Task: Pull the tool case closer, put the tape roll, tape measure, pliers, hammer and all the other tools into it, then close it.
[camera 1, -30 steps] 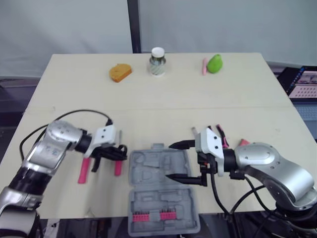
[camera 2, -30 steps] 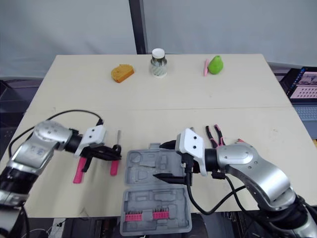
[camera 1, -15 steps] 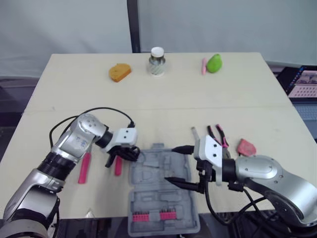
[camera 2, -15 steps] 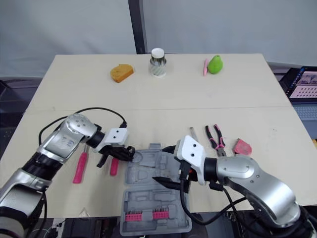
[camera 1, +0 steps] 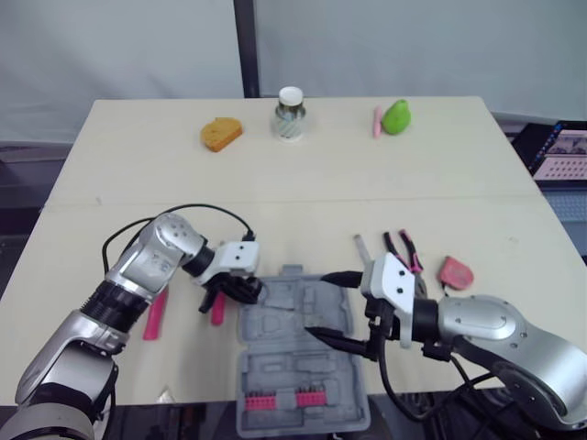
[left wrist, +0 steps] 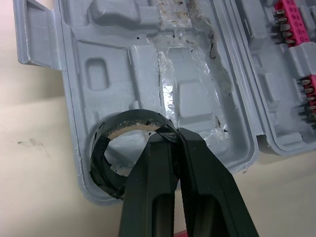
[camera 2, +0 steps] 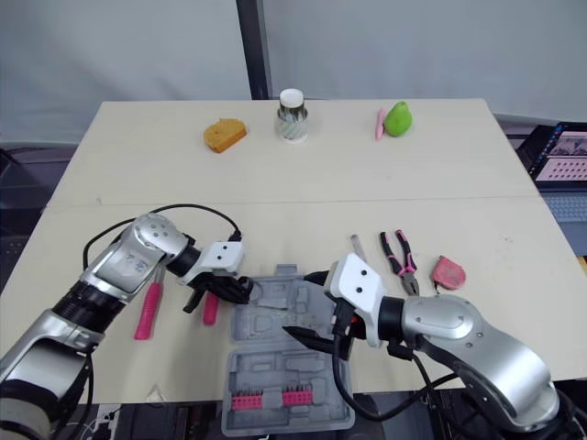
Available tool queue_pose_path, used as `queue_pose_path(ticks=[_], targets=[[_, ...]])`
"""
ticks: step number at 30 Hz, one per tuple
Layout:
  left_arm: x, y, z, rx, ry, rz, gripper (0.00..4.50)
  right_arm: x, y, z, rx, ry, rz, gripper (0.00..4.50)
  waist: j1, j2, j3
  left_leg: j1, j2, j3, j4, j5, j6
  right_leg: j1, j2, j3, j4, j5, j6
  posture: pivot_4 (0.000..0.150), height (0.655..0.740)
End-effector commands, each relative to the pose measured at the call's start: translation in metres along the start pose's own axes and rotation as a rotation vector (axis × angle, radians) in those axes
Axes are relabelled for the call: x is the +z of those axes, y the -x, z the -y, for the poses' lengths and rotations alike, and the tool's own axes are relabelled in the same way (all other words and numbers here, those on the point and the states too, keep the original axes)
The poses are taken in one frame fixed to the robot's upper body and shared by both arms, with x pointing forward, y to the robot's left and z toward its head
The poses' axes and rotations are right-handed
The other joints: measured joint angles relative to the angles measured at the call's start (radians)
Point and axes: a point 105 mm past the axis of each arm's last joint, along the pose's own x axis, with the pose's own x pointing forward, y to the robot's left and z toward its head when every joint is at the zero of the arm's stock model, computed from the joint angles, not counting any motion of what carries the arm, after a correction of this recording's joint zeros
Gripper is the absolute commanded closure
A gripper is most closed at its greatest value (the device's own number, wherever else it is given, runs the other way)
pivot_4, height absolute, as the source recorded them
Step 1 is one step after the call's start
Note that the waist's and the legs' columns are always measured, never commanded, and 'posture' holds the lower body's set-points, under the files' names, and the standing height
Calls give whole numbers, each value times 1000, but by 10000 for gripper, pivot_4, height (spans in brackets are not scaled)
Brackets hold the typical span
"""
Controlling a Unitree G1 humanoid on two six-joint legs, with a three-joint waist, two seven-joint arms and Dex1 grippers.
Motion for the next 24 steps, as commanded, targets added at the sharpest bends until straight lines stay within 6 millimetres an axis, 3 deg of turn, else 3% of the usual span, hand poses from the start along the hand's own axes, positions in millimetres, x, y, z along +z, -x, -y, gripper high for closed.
queue_pose_path(ticks=[1,24], targets=[[1,-2,1,-4,0,10,44439,11,2,-6,5,43,46,0,0,0,0,0,0,0,0,0,0,0,0,0,0,0,0,1500,7400],[0,-6,-2,-13,51,4,44439,12,0,-9,2,26,54,0,0,0,0,0,0,0,0,0,0,0,0,0,0,0,0,1500,7400]])
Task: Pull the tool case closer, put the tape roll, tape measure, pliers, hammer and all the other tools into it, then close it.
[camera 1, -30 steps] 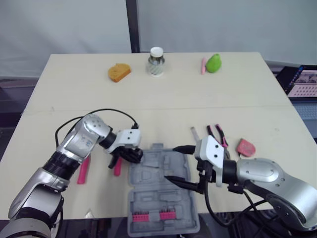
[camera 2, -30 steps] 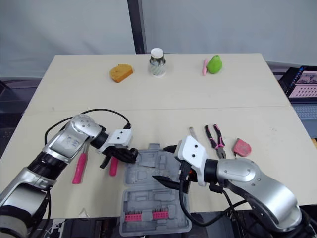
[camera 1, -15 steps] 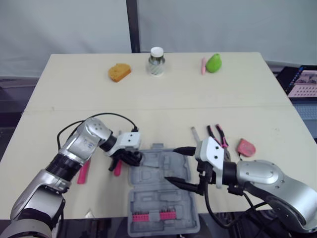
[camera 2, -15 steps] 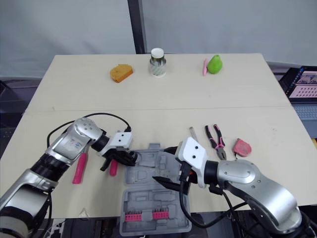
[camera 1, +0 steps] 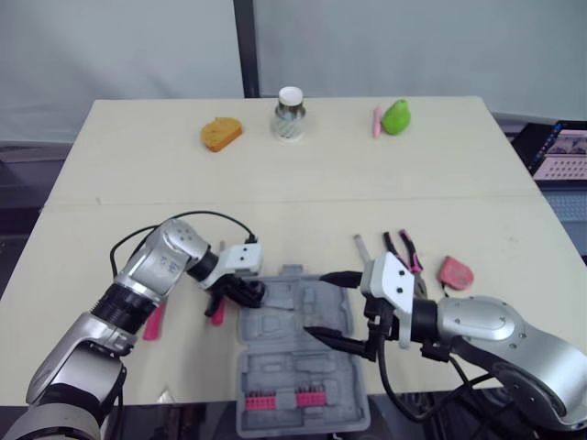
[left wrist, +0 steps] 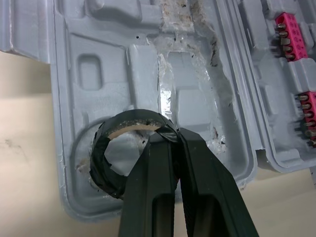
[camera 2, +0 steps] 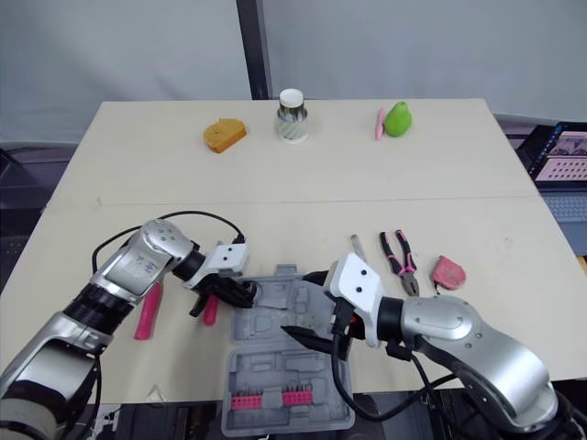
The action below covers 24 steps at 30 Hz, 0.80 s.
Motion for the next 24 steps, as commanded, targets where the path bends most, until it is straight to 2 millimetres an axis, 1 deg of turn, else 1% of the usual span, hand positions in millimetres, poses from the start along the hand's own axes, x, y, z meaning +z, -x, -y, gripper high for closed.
queue_pose_path(ticks=[1,24], targets=[[5,4,-1,8,-36,-17,44439,11,1,-8,8,38,43,0,0,0,0,0,0,0,0,0,0,0,0,0,0,0,0,1500,7400],[6,1,-6,37,-46,-19,44439,13,1,-4,5,40,50,0,0,0,0,0,0,0,0,0,0,0,0,0,0,0,0,1500,7400]])
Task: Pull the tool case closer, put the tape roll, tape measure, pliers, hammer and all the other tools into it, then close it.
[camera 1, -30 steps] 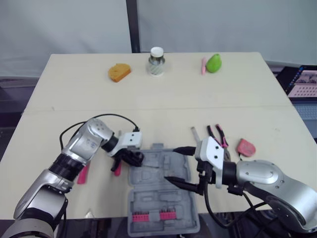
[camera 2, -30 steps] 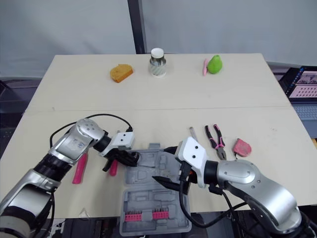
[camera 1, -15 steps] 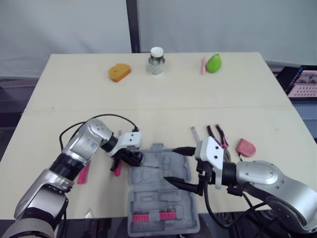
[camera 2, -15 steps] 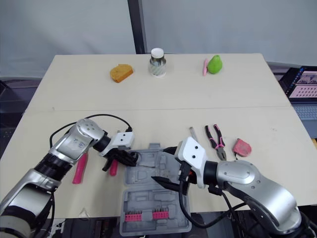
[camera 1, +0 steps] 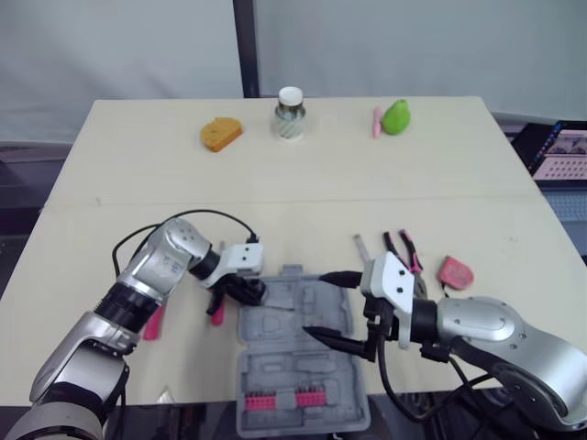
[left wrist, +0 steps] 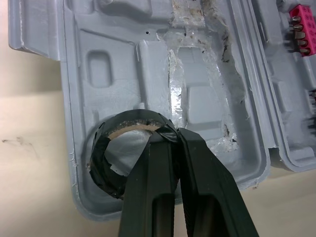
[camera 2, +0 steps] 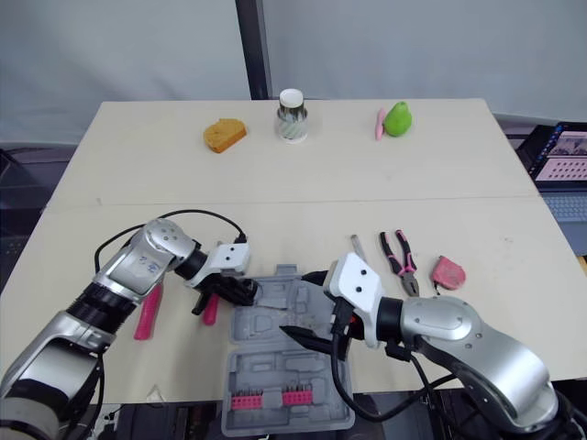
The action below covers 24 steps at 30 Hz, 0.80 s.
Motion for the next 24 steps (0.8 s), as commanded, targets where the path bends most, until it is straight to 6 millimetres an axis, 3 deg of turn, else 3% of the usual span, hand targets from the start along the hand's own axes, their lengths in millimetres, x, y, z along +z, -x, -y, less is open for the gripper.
queue_pose_path(ticks=[1,24], targets=[[6,3,-2,11,-33,4,44439,11,1,-3,0,45,40,0,0,0,0,0,0,0,0,0,0,0,0,0,0,0,0,1500,7400],[3,5,-6,26,-53,-20,44439,11,2,-1,-9,47,43,0,0,0,0,0,0,0,0,0,0,0,0,0,0,0,0,1500,7400]])
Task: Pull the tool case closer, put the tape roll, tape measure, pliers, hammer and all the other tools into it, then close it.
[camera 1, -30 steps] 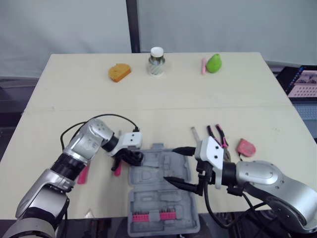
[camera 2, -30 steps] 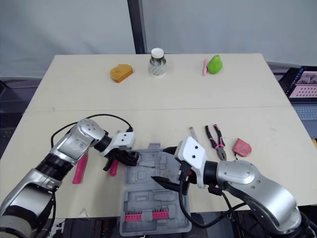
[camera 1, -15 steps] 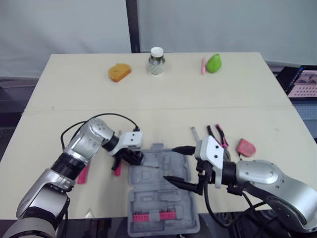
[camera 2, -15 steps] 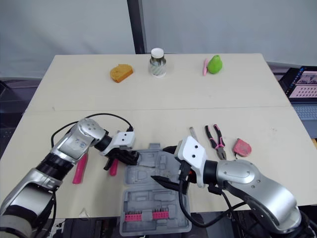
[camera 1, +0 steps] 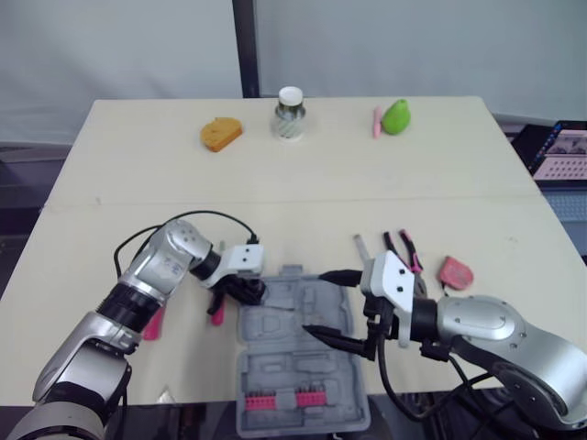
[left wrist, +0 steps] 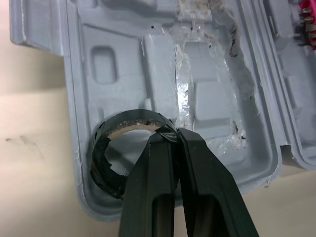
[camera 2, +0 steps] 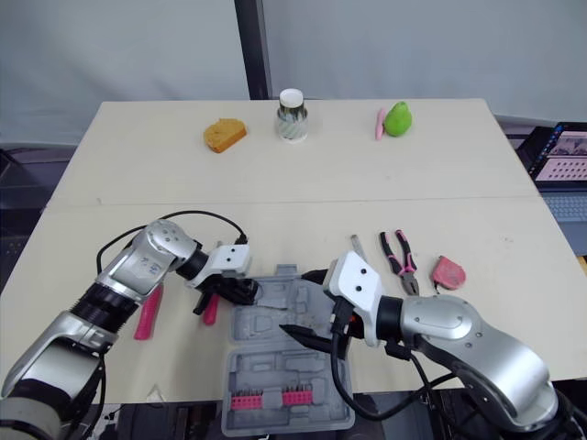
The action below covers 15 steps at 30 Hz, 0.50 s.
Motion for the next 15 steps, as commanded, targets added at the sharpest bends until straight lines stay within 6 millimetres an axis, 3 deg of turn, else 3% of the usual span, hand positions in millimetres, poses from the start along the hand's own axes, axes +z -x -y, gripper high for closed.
queue_pose_path(ticks=[1,8,11,15], targets=[[6,7,-3,16,-37,-9,44439,10,3,-1,-8,40,40,0,0,0,0,0,0,0,0,0,0,0,0,0,0,0,0,1500,7400],[6,5,-2,11,-34,-8,44439,10,3,-2,-7,40,39,0,0,0,0,0,0,0,0,0,0,0,0,0,0,0,0,1500,7400],[5,5,-1,6,-33,-8,34233,10,4,-2,-6,38,39,0,0,0,0,0,0,0,0,0,0,0,0,0,0,0,0,1500,7400],[5,6,2,-5,-37,-8,15649,10,4,-3,-4,36,39,0,0,0,0,0,0,0,0,0,0,0,0,0,0,0,0,1500,7400]])
